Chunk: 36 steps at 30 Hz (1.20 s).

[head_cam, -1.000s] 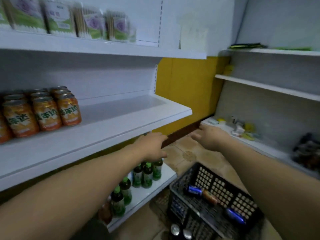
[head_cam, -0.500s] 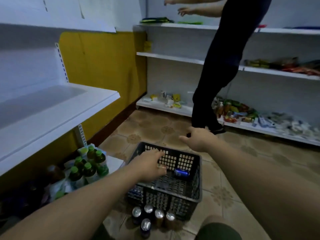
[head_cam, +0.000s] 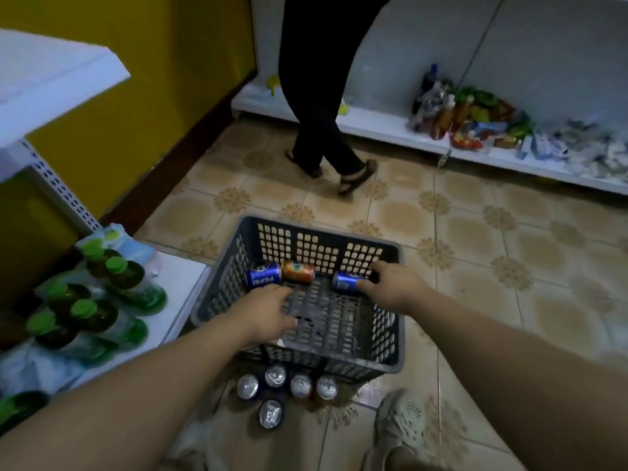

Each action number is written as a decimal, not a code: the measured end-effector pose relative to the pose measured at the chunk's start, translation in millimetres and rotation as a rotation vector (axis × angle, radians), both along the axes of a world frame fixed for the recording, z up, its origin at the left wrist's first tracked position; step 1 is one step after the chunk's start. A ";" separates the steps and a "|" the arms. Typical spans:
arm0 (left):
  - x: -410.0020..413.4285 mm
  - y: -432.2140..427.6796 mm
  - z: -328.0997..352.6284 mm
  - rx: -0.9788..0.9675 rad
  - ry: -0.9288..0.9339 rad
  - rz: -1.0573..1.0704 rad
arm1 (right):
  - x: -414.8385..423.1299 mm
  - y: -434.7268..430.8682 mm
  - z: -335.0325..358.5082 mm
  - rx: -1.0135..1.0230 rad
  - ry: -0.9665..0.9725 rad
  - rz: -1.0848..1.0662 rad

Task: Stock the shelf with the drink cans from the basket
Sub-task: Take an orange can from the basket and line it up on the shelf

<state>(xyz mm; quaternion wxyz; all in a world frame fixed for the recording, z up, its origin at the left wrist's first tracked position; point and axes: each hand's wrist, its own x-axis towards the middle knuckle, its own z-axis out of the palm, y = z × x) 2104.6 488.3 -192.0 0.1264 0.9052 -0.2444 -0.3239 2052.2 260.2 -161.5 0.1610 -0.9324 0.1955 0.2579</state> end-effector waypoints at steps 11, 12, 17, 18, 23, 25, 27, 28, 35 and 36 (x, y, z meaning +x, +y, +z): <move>121.6 -26.0 -208.4 0.053 0.110 0.093 | 148.8 -16.9 -208.6 0.129 0.022 0.025; 131.7 -25.8 -226.3 0.058 0.117 0.101 | 160.1 -14.5 -229.9 0.136 0.011 0.023; 169.3 -26.0 -296.1 0.000 0.166 0.203 | 201.6 4.1 -318.4 0.165 -0.062 0.015; 173.7 -25.9 -307.7 -0.011 0.177 0.222 | 206.9 7.7 -333.1 0.155 -0.076 0.030; 183.4 -23.5 -347.5 -0.008 0.189 0.228 | 213.6 21.5 -381.7 -0.021 -0.102 0.051; 183.2 -19.5 -357.8 -0.015 0.207 0.267 | 210.8 26.5 -389.4 -0.070 -0.118 0.039; 180.1 -16.5 -361.2 -0.036 0.240 0.332 | 208.3 31.4 -394.1 0.094 -0.095 -0.104; 178.4 -15.2 -362.6 -0.040 0.265 0.378 | 206.5 32.9 -394.3 0.206 -0.072 -0.207; 162.9 -28.1 -299.4 -0.354 0.496 0.823 | 148.8 43.0 -329.9 0.557 -0.154 -0.503; 158.6 -29.9 -282.5 -0.413 0.545 0.892 | 136.9 47.0 -312.6 0.585 -0.181 -0.499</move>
